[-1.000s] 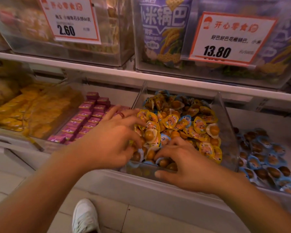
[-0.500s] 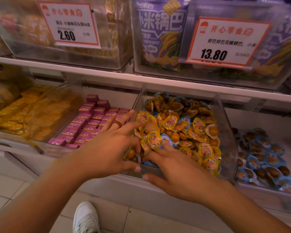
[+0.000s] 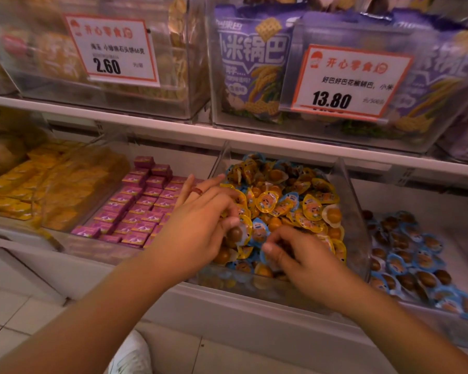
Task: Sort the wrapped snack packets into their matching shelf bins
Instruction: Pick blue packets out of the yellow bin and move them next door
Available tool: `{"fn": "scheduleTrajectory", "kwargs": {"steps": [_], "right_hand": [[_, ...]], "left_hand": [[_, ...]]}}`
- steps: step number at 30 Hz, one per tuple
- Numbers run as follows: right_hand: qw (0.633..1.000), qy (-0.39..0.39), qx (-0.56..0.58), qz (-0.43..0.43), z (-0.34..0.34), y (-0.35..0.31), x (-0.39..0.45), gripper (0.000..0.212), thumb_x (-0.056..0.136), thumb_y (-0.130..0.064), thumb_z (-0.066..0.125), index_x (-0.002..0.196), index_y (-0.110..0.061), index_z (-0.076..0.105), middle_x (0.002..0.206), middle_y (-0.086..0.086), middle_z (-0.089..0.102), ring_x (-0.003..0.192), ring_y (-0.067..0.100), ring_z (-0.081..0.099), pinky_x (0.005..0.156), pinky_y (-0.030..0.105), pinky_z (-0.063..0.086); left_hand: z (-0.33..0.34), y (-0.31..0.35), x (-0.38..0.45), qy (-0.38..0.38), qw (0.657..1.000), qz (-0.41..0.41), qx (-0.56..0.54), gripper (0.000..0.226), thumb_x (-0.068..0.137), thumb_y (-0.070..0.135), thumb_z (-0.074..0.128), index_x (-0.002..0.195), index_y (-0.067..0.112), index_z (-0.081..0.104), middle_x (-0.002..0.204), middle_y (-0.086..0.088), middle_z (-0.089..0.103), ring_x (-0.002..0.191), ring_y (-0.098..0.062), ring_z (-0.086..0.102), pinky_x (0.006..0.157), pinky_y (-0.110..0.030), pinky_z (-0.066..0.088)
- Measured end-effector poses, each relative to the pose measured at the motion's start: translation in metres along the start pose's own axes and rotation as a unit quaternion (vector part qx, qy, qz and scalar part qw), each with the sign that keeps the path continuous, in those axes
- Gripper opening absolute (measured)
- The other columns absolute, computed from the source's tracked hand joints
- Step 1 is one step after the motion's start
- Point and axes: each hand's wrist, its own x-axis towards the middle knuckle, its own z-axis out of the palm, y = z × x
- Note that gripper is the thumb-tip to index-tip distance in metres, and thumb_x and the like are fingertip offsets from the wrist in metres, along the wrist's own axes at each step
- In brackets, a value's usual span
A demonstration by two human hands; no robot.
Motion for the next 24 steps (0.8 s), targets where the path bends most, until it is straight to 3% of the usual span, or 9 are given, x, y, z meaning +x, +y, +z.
{"fn": "scheduleTrajectory", "kwargs": {"steps": [4, 7, 10, 12, 15, 18, 19, 21, 24], "right_hand": [[0.986, 0.162, 0.001, 0.032, -0.009, 0.004, 0.009, 0.006, 0.093, -0.041, 0.059, 0.093, -0.035, 0.060, 0.071, -0.018, 0.060, 0.072, 0.002, 0.060, 0.058, 0.017, 0.045], [0.983, 0.097, -0.156, 0.003, -0.007, 0.000, 0.016, 0.029, 0.092, -0.054, 0.053, 0.113, -0.035, 0.058, 0.070, -0.014, 0.056, 0.069, 0.008, 0.059, 0.053, 0.026, 0.040], [0.955, 0.037, -0.293, -0.021, 0.003, -0.003, 0.023, 0.043, 0.092, -0.058, 0.048, 0.129, -0.036, 0.051, 0.107, -0.006, 0.066, 0.095, 0.024, 0.064, 0.068, 0.035, 0.051], [0.956, 0.044, -0.287, -0.035, 0.005, -0.006, 0.025, 0.041, 0.092, -0.055, 0.051, 0.128, -0.036, 0.053, 0.113, -0.005, 0.065, 0.097, 0.025, 0.064, 0.071, 0.037, 0.052], [0.982, 0.087, -0.168, 0.001, 0.003, -0.007, 0.022, 0.023, 0.089, -0.048, 0.060, 0.106, -0.033, 0.058, 0.097, -0.008, 0.064, 0.087, 0.018, 0.062, 0.066, 0.037, 0.050], [0.979, 0.139, 0.102, 0.112, -0.006, -0.012, 0.020, 0.013, 0.087, -0.036, 0.070, 0.093, -0.027, 0.062, 0.082, -0.005, 0.066, 0.070, 0.012, 0.060, 0.058, 0.030, 0.049], [0.945, 0.152, 0.241, 0.162, -0.011, -0.015, 0.018, 0.012, 0.088, -0.032, 0.072, 0.092, -0.025, 0.064, 0.081, -0.001, 0.067, 0.062, 0.013, 0.060, 0.053, 0.028, 0.049], [0.826, 0.139, 0.492, 0.238, -0.019, -0.021, 0.013, 0.014, 0.090, -0.022, 0.070, 0.099, -0.013, 0.064, 0.071, 0.006, 0.064, 0.049, 0.014, 0.053, 0.036, 0.022, 0.038], [0.716, 0.107, 0.645, 0.245, -0.029, -0.029, 0.001, 0.022, 0.093, -0.018, 0.057, 0.105, -0.002, 0.066, 0.068, 0.009, 0.060, 0.047, 0.014, 0.051, 0.029, 0.018, 0.026]], "left_hand": [[0.007, 0.007, 0.007, 0.066, 0.996, -0.035, -0.054, 0.005, 0.094, 0.025, 0.051, 0.091, 0.030, 0.052, 0.102, 0.012, 0.068, 0.111, -0.014, 0.058, 0.115, -0.038, 0.025], [0.007, 0.002, 0.006, 0.103, 0.991, -0.051, -0.070, 0.004, 0.094, 0.028, 0.052, 0.093, 0.027, 0.055, 0.090, 0.012, 0.066, 0.092, -0.014, 0.060, 0.092, -0.044, 0.048], [0.008, -0.001, 0.004, 0.103, 0.990, -0.070, -0.069, 0.003, 0.095, 0.032, 0.053, 0.094, 0.030, 0.055, 0.089, 0.012, 0.064, 0.092, -0.018, 0.060, 0.077, -0.046, 0.051], [0.009, 0.002, 0.005, 0.112, 0.990, -0.064, -0.059, 0.003, 0.096, 0.031, 0.054, 0.093, 0.032, 0.054, 0.084, 0.022, 0.060, 0.088, -0.013, 0.058, 0.075, -0.042, 0.051], [0.012, 0.012, 0.009, 0.119, 0.990, -0.054, -0.061, 0.004, 0.097, 0.033, 0.053, 0.094, 0.032, 0.054, 0.079, 0.027, 0.060, 0.082, -0.007, 0.058, 0.073, -0.037, 0.050], [0.018, 0.024, 0.016, 0.123, 0.976, -0.091, -0.157, 0.003, 0.097, 0.033, 0.055, 0.094, 0.032, 0.055, 0.081, 0.013, 0.068, 0.078, -0.006, 0.064, 0.068, -0.035, 0.052], [0.021, 0.029, 0.019, 0.135, 0.962, -0.106, -0.211, 0.003, 0.097, 0.029, 0.057, 0.094, 0.029, 0.057, 0.084, 0.012, 0.069, 0.078, -0.006, 0.065, 0.068, -0.029, 0.053], [0.029, 0.043, 0.025, 0.165, 0.933, -0.132, -0.292, 0.003, 0.097, 0.025, 0.060, 0.093, 0.025, 0.060, 0.091, 0.016, 0.070, 0.081, -0.003, 0.066, 0.069, -0.019, 0.051], [0.043, 0.066, 0.029, 0.160, 0.913, -0.140, -0.348, 0.004, 0.095, 0.025, 0.062, 0.090, 0.025, 0.061, 0.099, 0.019, 0.069, 0.089, 0.000, 0.067, 0.075, -0.022, 0.054]]}}
